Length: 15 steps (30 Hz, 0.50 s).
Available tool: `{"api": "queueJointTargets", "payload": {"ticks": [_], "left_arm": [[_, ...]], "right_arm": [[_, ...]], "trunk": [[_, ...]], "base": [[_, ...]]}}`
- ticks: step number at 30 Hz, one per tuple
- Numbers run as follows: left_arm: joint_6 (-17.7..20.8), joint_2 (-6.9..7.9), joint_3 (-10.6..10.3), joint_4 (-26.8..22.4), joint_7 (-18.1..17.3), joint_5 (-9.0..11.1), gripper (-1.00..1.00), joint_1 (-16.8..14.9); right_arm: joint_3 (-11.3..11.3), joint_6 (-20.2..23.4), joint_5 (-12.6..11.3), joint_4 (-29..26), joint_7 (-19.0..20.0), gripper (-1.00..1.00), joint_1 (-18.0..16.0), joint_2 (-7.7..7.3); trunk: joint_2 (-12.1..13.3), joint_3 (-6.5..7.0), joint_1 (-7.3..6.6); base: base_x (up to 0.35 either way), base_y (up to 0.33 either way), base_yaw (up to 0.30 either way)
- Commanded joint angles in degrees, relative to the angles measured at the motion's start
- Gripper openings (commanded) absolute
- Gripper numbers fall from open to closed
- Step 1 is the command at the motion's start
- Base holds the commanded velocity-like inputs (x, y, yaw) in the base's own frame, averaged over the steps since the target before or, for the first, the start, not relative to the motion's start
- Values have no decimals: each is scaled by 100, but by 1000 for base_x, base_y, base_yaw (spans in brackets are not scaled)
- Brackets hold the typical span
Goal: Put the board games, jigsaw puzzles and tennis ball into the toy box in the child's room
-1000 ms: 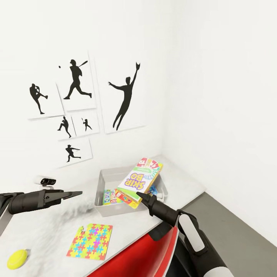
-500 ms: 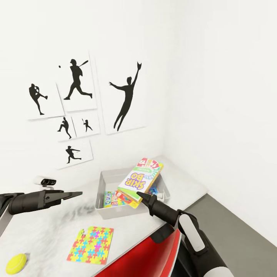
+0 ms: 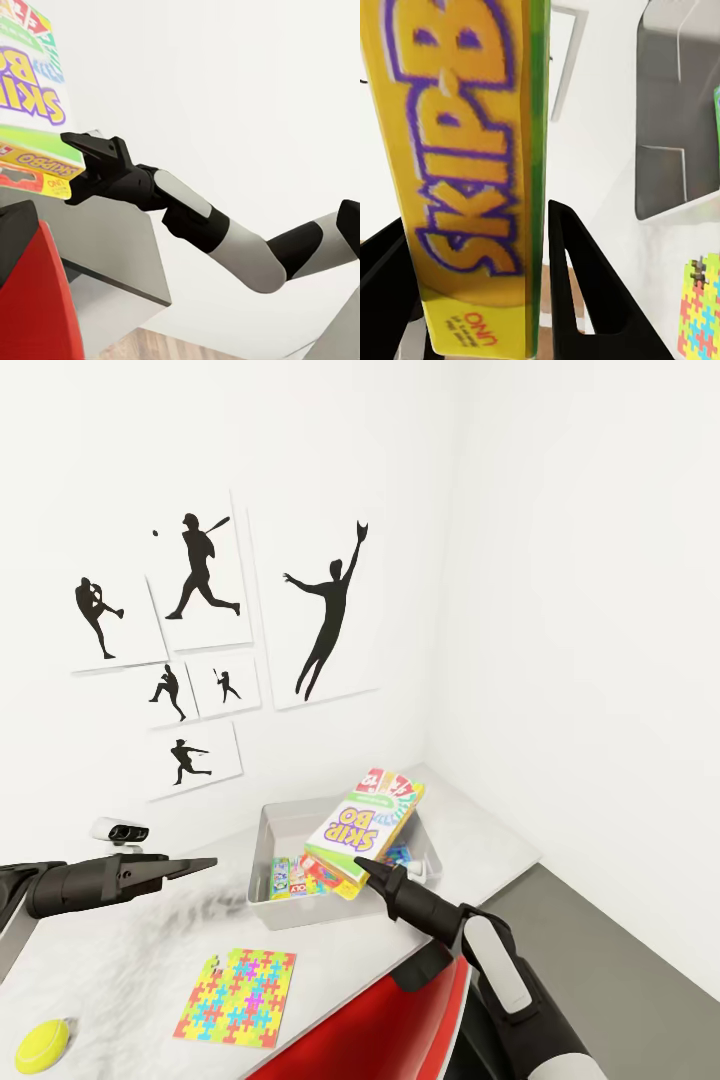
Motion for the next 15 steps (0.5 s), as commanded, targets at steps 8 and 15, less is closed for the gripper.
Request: {"api": "queueJointTargets", "payload": {"ticks": [8,15], "left_arm": [[61,-2,-9,2,-21,-2,100,-5],[61,-13,-5,9,-21,-25,100,-5]], "right_arm": [[-64,23,-36,-253,-1175,-100,-198,72],[-200,-61,-692,-191,-3571,-100,-1393,364]], "trunk": [[-13,-13,4],[-13,-13,4]], "base": [[0,0,0],[0,0,0]]}}
